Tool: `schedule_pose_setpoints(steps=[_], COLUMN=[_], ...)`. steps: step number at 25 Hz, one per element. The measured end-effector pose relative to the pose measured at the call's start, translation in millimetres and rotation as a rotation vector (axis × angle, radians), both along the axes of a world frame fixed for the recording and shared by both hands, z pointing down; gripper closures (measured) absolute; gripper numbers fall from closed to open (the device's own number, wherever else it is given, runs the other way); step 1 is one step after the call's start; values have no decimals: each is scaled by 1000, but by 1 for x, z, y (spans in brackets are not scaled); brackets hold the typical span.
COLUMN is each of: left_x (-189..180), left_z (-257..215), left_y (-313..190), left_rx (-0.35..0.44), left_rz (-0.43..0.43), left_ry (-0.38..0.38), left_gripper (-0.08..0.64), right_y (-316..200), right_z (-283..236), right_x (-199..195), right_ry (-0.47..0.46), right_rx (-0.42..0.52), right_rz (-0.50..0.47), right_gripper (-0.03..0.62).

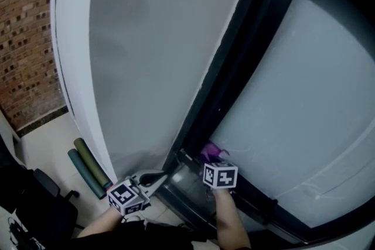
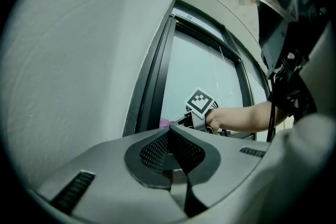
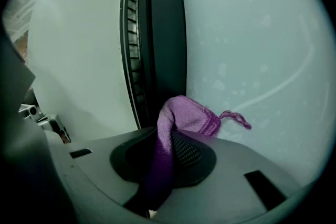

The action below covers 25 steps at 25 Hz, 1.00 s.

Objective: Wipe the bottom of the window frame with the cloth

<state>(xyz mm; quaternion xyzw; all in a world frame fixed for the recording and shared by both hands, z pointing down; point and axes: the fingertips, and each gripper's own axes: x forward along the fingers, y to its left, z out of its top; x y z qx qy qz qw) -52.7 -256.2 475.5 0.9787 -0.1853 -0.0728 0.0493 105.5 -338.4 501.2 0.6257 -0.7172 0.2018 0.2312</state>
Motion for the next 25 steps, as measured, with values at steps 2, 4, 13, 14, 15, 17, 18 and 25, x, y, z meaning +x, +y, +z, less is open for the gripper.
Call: schedule_pose_setpoints(steps=[2, 4, 13, 14, 15, 17, 18, 25], left_x=[-6, -10, -19, -19, -20, -21, -21, -10], left_z=[0, 1, 1, 1, -1, -3, -2, -10], left_y=[1, 0, 1, 1, 0, -3, -4, -6], left_rx=[-15, -18, -24, -31, -36, -36, -31, 4], left_rz=[-7, -13, -39, -40, -42, -48, -51, -53], left_ry=[-7, -11, -23, -20, -16, -9, -10, -8], left_gripper=[558, 558, 558, 558, 558, 558, 558, 558], right_y=[-3, -4, 8, 12, 17, 30, 36, 74], right_z=[-1, -1, 1, 2, 3, 5, 4, -26], right_x=[-2, -3, -25, -28, -33, -43, -47, -48], right_ry=[9, 27, 89, 66, 37, -20, -37, -58], right_rx=[5, 11, 52, 59, 67, 91, 111, 288], right_rz=[-4, -11, -85, -99, -117, -151, -162, -177], right_gripper=[517, 517, 517, 517, 517, 517, 517, 518])
